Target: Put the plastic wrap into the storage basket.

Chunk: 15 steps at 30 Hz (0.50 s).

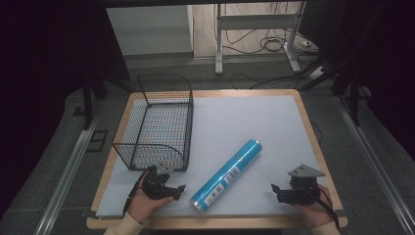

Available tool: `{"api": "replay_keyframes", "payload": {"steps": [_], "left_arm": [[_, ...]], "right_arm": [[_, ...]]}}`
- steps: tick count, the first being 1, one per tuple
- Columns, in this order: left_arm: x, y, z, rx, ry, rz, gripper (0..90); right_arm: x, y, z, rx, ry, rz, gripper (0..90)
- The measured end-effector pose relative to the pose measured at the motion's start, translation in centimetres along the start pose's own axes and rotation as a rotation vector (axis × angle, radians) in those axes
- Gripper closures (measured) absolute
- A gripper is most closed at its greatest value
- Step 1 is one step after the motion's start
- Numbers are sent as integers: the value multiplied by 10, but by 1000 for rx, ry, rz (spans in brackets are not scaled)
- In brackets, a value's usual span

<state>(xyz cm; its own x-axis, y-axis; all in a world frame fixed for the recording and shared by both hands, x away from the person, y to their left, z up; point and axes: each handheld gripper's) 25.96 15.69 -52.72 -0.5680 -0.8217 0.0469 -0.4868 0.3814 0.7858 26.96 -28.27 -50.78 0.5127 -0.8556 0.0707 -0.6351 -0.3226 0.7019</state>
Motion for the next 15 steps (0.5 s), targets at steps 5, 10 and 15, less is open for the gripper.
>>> {"api": "replay_keyframes", "payload": {"steps": [5,10,15], "left_arm": [[0,2,1,-1,-1,-3,173],[2,4,0,1,-6,-3,173],[4,10,-1,24,9,-4,174]], "right_arm": [[0,0,-1,6,7,-2,93],[-1,0,0,7,12,-4,97],[-3,0,-2,2,23,-1,101]]}}
Point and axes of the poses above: each handheld gripper's, and its own axes: y roughly backward along the jaws, z roughly out of its underside, x roughly to its right, and after that the axes turned 2 degrees about -y, right-handed
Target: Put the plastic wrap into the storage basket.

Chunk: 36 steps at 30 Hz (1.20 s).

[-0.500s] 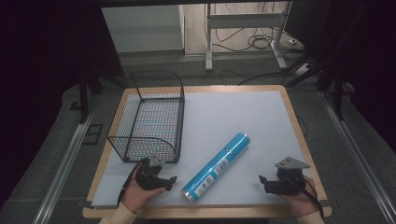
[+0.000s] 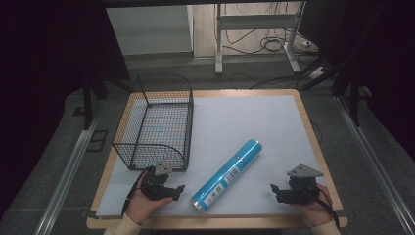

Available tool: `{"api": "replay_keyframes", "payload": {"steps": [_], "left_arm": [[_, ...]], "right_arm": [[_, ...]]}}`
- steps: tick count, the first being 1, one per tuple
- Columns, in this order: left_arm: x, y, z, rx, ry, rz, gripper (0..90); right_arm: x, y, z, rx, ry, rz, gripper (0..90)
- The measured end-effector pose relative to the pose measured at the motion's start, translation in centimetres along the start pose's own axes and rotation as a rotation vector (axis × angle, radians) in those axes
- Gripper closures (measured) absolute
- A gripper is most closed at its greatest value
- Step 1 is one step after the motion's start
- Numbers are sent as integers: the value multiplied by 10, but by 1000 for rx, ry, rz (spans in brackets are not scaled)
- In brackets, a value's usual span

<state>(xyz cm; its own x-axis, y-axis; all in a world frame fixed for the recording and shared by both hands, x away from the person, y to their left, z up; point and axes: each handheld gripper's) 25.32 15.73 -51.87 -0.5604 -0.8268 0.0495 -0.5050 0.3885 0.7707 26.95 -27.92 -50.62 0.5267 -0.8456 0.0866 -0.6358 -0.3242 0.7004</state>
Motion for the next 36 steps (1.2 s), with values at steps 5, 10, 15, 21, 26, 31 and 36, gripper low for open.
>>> {"api": "replay_keyframes", "payload": {"steps": [5,10,15,21,26,31,36], "left_arm": [[1,4,-1,0,8,6,176],[5,10,-6,-2,0,23,175],[8,19,-16,9,0,36,176],[13,24,-23,17,9,46,172],[17,29,-26,15,7,58,177],[20,32,-31,10,-9,60,176],[24,32,-37,14,-18,73,176]], "right_arm": [[-2,1,-2,2,7,0,106],[-1,0,-2,-2,3,-6,109],[1,0,1,-8,-6,-10,114],[2,1,2,-6,-1,-14,117],[1,0,2,-8,9,-14,127],[0,1,3,-10,13,-10,129],[0,1,3,-8,14,-4,129]]}}
Point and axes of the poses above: each handheld gripper's, and its own axes: y roughly backward along the jaws, z roughly out of its underside, x roughly to its right, and after that the axes turned 2 degrees about -y, right-handed
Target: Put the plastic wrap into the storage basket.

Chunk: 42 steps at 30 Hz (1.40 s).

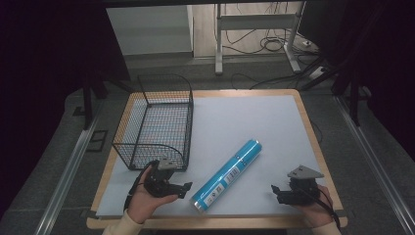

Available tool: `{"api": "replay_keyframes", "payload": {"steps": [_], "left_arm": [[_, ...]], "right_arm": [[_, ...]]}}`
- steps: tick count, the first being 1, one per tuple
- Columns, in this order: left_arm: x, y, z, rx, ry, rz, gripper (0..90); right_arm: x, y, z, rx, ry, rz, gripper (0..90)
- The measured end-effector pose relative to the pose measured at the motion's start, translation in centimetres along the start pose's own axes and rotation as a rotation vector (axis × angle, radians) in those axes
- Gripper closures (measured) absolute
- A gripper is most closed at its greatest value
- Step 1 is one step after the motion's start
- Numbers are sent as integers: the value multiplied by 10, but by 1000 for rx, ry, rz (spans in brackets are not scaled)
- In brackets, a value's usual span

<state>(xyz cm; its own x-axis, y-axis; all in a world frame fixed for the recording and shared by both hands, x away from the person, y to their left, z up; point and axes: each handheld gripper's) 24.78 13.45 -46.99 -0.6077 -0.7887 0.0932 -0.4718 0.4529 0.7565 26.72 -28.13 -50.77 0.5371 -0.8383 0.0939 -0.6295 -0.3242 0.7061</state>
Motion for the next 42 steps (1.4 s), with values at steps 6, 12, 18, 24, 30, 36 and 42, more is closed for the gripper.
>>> {"api": "replay_keyframes", "payload": {"steps": [6,12,18,24,30,36,42], "left_arm": [[7,-3,-8,-3,-19,14,173],[14,-5,-16,-2,-36,31,170],[21,-9,-23,-9,-53,45,167],[30,-14,-31,-20,-83,56,163],[37,-18,-38,-14,-92,57,161],[43,-23,-45,-31,-110,64,160],[49,-33,-52,-46,-125,73,160]], "right_arm": [[0,0,0,1,2,1,129],[-1,-1,-1,-1,2,-1,130],[0,-1,-1,2,4,-1,130],[0,-2,-1,5,2,-2,130],[1,-2,-2,7,1,-1,130],[2,-2,-2,8,2,-3,130],[2,-2,-2,10,-1,-6,130]]}}
Point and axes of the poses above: each handheld gripper's, and its own axes: y roughly backward along the jaws, z roughly out of its underside, x roughly to its right, and after that the axes turned 2 degrees about -y, right-handed
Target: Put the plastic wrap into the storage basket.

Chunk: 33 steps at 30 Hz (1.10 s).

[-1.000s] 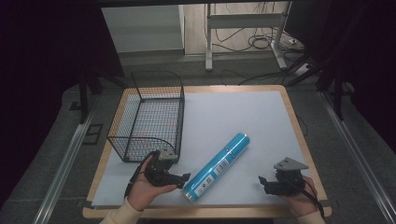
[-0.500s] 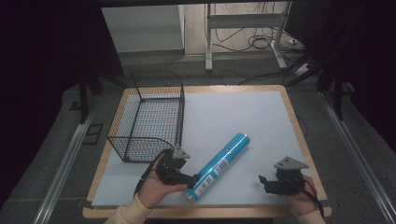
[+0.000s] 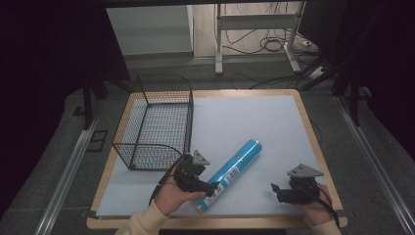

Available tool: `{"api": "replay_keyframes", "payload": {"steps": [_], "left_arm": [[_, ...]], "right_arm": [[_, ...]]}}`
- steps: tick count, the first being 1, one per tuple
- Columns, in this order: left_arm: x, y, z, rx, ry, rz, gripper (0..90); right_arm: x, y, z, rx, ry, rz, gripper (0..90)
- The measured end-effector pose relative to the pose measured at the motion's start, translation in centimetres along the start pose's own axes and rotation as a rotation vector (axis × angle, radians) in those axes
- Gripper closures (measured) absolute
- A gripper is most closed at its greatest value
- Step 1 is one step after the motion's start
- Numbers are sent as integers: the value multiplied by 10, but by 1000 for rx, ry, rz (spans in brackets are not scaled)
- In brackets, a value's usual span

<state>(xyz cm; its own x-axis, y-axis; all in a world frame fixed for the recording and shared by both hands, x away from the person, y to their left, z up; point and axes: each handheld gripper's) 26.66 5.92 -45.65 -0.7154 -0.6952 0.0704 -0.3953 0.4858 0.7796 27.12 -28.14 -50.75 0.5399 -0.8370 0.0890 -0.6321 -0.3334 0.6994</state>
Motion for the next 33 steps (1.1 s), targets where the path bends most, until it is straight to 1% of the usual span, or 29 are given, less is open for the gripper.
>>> {"api": "replay_keyframes", "payload": {"steps": [8,11,19,26,33], "left_arm": [[7,-14,-12,-27,-23,17,159],[11,-22,-18,-40,-31,21,158],[14,-34,-26,-65,-42,35,148],[16,-46,-37,-81,-41,39,145],[19,-64,-50,-123,-56,31,141]], "right_arm": [[0,0,0,1,0,-1,130],[0,1,0,3,0,-2,130],[0,1,-1,8,1,-1,130],[0,1,-1,9,3,2,130],[0,1,-1,9,4,2,130]]}}
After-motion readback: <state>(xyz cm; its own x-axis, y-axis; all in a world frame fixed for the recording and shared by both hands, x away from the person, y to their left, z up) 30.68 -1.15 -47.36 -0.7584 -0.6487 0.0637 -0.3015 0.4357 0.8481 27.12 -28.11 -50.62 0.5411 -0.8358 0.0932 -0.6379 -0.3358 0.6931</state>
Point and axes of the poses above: each handheld gripper's, and its own axes: y roughly backward along the jaws, z roughly out of its underside, x roughly to its right, and after that the axes turned 2 degrees about -y, right-handed
